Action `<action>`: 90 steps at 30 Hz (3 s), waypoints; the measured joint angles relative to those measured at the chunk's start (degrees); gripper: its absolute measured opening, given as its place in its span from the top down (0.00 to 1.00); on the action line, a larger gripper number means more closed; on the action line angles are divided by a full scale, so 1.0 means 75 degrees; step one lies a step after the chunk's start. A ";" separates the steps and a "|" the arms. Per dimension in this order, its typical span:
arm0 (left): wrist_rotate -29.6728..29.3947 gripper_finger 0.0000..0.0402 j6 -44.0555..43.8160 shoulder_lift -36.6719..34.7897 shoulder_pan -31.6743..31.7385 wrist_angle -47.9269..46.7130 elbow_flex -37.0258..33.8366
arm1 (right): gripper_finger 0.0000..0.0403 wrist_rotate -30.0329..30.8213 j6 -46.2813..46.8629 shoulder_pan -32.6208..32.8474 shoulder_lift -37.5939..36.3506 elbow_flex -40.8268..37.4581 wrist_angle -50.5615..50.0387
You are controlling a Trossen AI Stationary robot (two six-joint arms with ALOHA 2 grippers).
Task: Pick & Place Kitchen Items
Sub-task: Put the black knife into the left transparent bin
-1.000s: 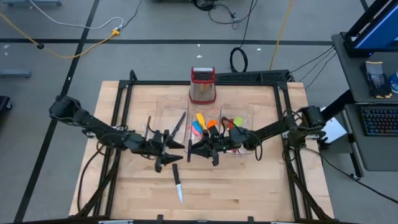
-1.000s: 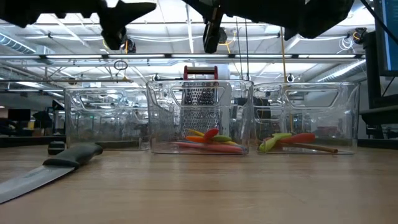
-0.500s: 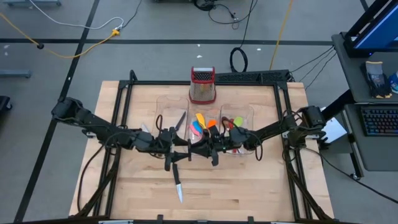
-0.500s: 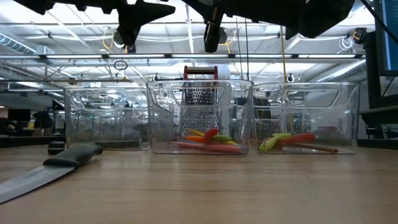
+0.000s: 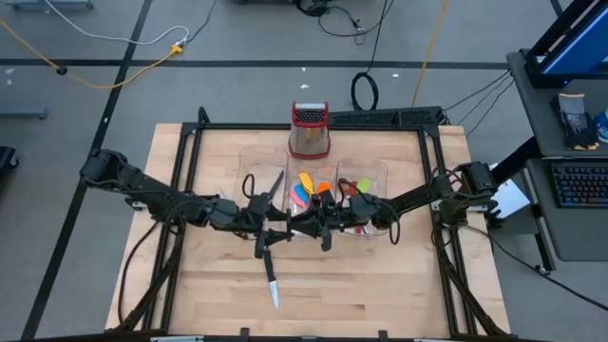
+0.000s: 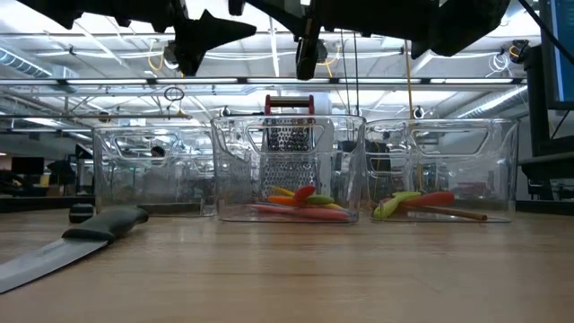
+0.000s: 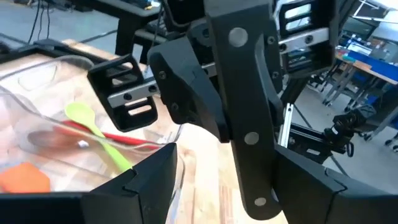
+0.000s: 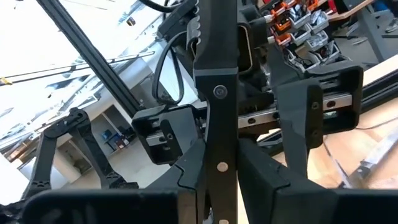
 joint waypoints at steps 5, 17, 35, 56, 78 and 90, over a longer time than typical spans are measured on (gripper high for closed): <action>0.0345 0.49 -0.0177 0.0000 0.0110 -0.0020 0.0000 | 0.86 0.0040 -0.0095 0.0000 0.0000 0.0000 -0.0005; 0.0742 0.88 -0.0209 0.0000 0.0116 -0.0598 0.0003 | 0.75 0.0099 -0.0060 0.0017 0.0000 -0.0003 -0.0412; -0.1772 0.88 -0.1536 -0.1673 0.0113 -0.4263 -0.0019 | 0.60 -0.0123 0.0114 0.0096 -0.0015 0.0006 -0.0968; -0.2129 0.88 -0.3424 -0.2492 0.0838 -0.7650 -0.0012 | 0.62 -0.1475 -0.2621 0.0224 -0.0950 0.0003 -0.1871; 0.0481 0.88 -0.3584 -0.0137 0.1952 -1.1691 0.2577 | 0.67 0.0569 -0.4912 0.0529 -0.3833 0.0000 -0.7163; 0.1792 0.88 -0.3204 0.0006 0.2815 -1.2059 0.2590 | 0.67 0.1556 -0.4861 0.0898 -0.5541 -0.1513 -0.7086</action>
